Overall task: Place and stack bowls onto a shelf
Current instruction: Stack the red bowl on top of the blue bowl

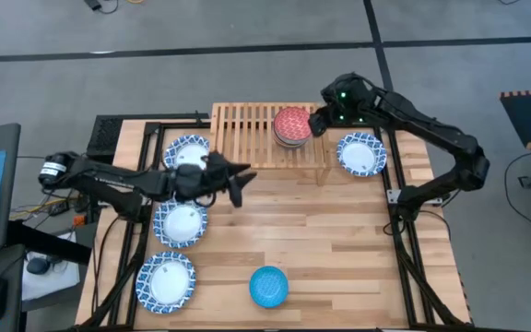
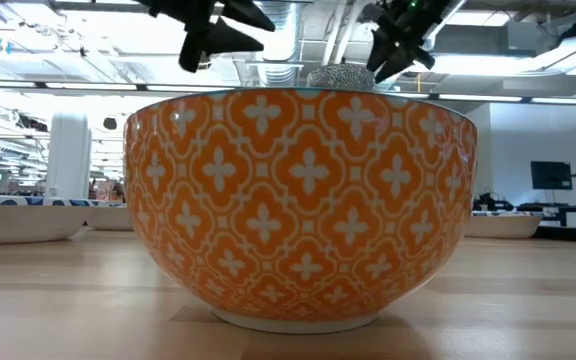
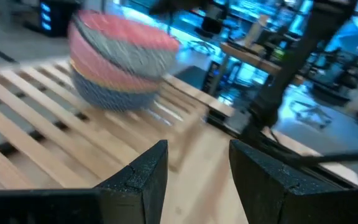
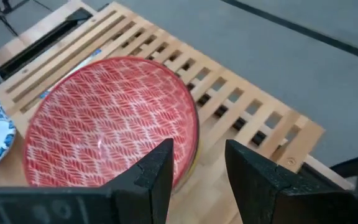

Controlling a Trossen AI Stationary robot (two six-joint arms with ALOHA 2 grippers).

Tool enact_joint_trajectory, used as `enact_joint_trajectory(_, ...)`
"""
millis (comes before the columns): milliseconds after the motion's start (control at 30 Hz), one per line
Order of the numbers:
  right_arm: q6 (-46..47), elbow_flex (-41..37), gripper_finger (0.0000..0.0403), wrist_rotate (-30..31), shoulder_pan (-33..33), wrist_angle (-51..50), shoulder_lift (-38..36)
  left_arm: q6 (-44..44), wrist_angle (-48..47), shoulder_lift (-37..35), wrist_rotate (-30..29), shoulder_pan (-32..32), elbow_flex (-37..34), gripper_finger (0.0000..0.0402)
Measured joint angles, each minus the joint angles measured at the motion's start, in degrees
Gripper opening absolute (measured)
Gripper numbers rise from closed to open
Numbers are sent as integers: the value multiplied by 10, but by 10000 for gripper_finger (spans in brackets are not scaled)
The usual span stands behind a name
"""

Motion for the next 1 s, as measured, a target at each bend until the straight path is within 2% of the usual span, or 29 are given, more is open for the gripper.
enact_joint_trajectory(200, 11, -74, 170, 1, 19, 54, -8, 34, -80, 0, 4, 57, 71, 155)
enact_joint_trajectory(333, 10, -108, 170, 7, 27, 115, -16, 47, -95, 0, 47, 95, 94, 155)
enact_joint_trajectory(433, -1, -112, 170, 9, 26, 132, -16, 46, -94, 0, 70, 115, 101, 155)
enact_joint_trajectory(600, -55, -112, 170, 61, 29, 144, -15, 56, -92, 0, 76, 134, 108, 155)
enact_joint_trajectory(733, -77, -112, 170, 65, 29, 158, -15, 56, -91, 8, 86, 144, 108, 155)
enact_joint_trajectory(800, -79, -112, 170, 58, 29, 174, -19, 55, -101, 10, 90, 144, 108, 155)
enact_joint_trajectory(1000, -80, -87, 170, -29, 38, 197, -45, 52, -117, 16, 79, 135, 107, 155)
